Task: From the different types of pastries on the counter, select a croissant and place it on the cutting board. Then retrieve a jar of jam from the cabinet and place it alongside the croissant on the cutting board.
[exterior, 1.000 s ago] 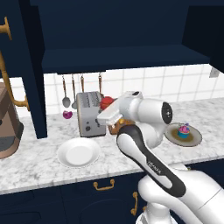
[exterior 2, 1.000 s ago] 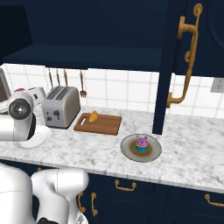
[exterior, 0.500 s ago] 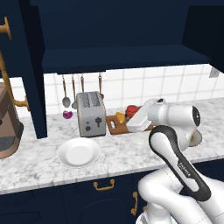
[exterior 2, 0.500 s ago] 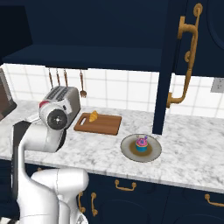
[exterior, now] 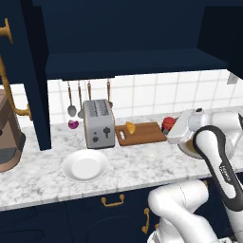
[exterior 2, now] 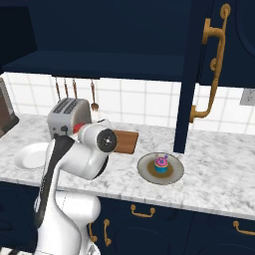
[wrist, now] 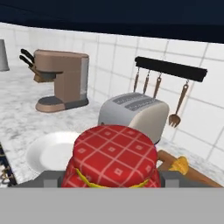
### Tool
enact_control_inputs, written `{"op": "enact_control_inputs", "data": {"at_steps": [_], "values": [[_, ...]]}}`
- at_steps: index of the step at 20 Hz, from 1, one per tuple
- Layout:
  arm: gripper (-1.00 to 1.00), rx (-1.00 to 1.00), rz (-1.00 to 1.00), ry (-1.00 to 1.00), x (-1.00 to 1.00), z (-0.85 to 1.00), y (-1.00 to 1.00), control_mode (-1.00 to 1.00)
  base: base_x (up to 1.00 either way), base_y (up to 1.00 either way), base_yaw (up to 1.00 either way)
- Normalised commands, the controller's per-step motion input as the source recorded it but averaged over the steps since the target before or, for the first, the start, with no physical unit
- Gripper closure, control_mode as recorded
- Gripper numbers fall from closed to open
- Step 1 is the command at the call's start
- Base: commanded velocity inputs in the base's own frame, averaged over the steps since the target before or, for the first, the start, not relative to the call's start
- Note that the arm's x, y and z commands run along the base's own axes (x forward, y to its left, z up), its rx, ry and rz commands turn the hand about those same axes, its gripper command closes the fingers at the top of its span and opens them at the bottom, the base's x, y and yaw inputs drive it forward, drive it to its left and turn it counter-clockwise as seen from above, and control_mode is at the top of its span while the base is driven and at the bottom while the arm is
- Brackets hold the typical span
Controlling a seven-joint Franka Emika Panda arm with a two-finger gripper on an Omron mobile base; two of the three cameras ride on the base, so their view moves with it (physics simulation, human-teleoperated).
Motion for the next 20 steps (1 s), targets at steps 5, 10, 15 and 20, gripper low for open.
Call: {"op": "enact_control_inputs", "data": {"at_steps": [5, 10, 15, 20], "values": [[1.0, -0.01, -0.04, -0.01, 0.12, -0.09, 0.0, -1.0, 0.0, 0.0, 0.0], [1.0, -0.03, -0.15, 0.0, 0.38, -0.31, -0.14, -1.0, 0.0, 0.0, 0.0], [1.0, 0.0, -0.11, 0.0, 0.51, -0.22, -0.23, -1.0, 0.0, 0.0, 0.0], [1.0, 0.0, -0.04, 0.0, 0.66, -0.21, -0.23, -1.0, 0.0, 0.0, 0.0]]}}
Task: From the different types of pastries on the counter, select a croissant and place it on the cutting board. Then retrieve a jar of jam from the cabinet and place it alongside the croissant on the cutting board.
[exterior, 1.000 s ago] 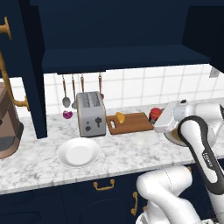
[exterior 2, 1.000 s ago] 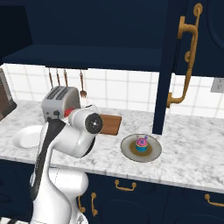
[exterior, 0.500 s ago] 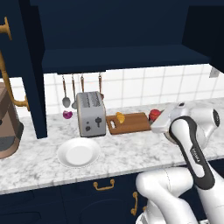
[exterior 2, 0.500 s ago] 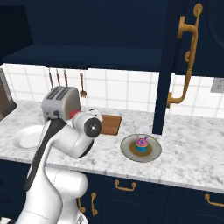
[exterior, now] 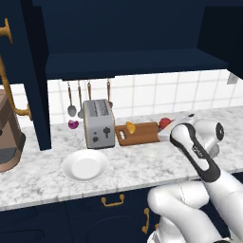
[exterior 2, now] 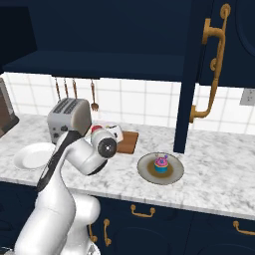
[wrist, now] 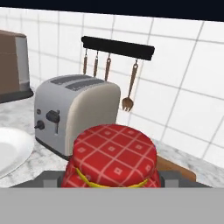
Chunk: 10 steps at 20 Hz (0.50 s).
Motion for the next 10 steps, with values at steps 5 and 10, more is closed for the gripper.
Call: {"op": "enact_control_inputs", "data": {"at_steps": [5, 10], "values": [[1.0, 0.0, -0.03, 0.0, 0.69, -0.22, -0.23, -1.0, 0.0, 0.0, 0.0], [1.0, 0.0, -0.02, 0.0, 0.59, -0.33, -0.07, -1.0, 0.0, 0.0, 0.0]]}}
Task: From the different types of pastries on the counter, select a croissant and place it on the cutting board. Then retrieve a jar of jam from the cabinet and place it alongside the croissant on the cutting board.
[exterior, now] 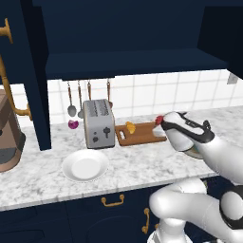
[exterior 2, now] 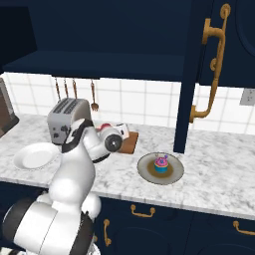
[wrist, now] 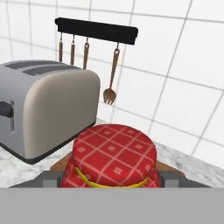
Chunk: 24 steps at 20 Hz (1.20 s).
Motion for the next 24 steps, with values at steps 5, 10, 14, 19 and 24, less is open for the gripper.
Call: {"op": "enact_control_inputs", "data": {"at_steps": [5, 10, 14, 19, 24], "values": [[1.0, 0.0, 0.0, 0.0, 0.42, -0.46, -0.03, -1.0, 0.0, 0.0, 0.0], [1.0, 0.0, 0.0, 0.0, 0.41, -0.44, -0.08, -1.0, 0.0, 0.0, 0.0], [1.0, 0.0, 0.0, 0.0, 0.48, -0.32, -0.02, -1.0, 0.0, 0.0, 0.0], [1.0, 0.06, 0.0, -0.02, 0.35, -0.52, 0.0, -1.0, 0.0, 0.0, 0.0], [1.0, 0.03, 0.0, -0.06, 0.13, -0.17, 0.0, -1.0, 0.0, 0.0, 0.0]]}}
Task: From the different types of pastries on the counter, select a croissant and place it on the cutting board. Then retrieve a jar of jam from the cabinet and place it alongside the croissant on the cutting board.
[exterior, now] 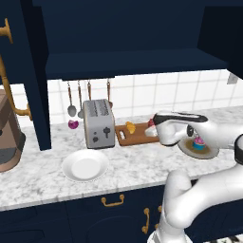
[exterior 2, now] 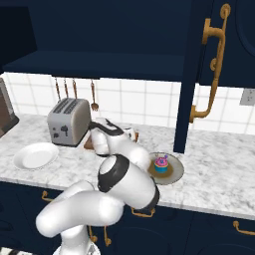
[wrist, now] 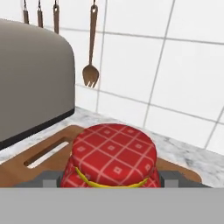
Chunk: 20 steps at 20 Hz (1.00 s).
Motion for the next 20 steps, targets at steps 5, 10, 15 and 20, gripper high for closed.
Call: {"op": "enact_control_inputs", "data": {"at_steps": [5, 10, 15, 20], "values": [[1.0, 0.01, 0.0, 0.0, 0.1, -0.19, 0.0, -1.0, 0.0, 0.0, 0.0], [1.0, 0.0, 0.0, 0.0, 0.41, -0.01, 0.0, -1.0, 0.0, 0.0, 0.0], [1.0, 0.0, 0.0, 0.0, 0.6, 0.0, 0.0, -1.0, 0.0, 0.0, 0.0], [1.0, 0.0, 0.0, 0.0, 0.54, -0.08, 0.0, -1.0, 0.0, 0.0, 0.0]]}}
